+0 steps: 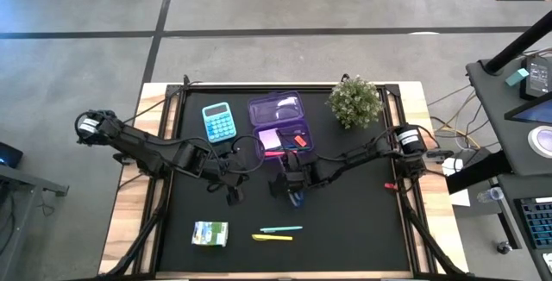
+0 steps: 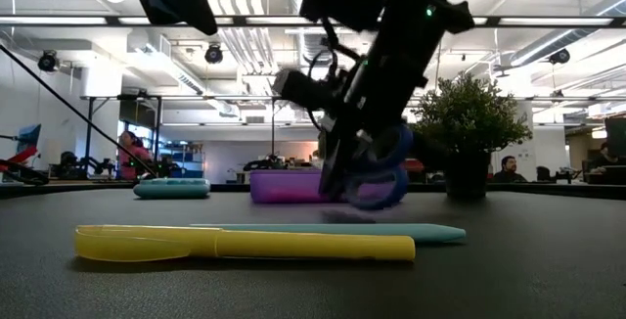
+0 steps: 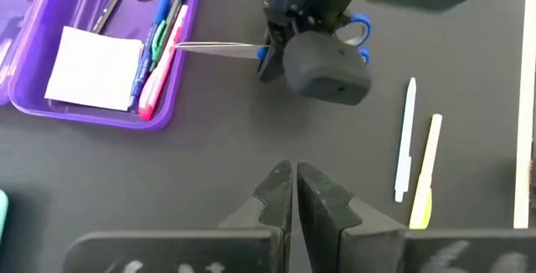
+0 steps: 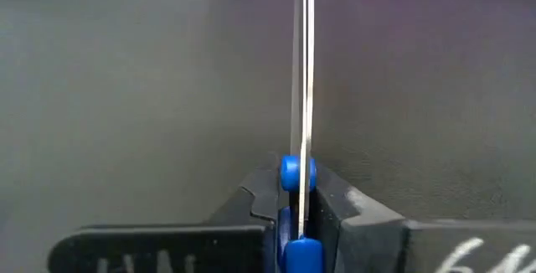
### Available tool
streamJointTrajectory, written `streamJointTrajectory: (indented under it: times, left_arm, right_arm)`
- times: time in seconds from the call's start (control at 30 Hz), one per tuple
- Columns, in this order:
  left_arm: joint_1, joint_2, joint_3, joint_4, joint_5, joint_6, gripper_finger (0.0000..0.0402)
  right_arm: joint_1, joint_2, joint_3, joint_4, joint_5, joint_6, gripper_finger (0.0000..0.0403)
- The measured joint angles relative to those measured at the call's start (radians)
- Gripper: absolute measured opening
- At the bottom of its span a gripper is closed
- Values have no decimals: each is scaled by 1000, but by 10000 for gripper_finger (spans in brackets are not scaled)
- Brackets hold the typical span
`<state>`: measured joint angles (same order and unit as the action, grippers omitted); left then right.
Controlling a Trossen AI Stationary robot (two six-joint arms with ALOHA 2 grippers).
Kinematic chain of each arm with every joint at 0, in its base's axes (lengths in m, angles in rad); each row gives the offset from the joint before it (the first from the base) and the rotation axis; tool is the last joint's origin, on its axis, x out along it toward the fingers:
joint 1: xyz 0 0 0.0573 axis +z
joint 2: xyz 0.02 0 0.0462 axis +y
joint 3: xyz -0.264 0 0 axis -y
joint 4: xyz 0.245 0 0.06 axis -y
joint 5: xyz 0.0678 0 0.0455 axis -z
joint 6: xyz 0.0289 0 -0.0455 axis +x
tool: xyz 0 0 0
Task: Pack school essentials
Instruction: Put the blue scissors into the purple supply box
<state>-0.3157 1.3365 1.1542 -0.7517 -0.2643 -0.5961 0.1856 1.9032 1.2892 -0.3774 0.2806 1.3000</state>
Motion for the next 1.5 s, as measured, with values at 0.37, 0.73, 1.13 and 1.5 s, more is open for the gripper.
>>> streamJointTrajectory:
  times: [0.37,0.73,1.13,1.5]
  left_arm:
    - [0,0,0,1,-3,-2,4]
    - [0,0,0,9,-3,-18,4]
    - [0,0,0,9,-3,-26,4]
    - [0,0,0,8,-32,-27,4]
  right_arm:
    - [-3,-108,12,0,-4,-158,16]
    - [-121,-184,13,-15,-31,-582,15]
    - [-248,-184,13,-15,-80,-1117,15]
    - [-293,-130,13,-12,-79,-1478,19]
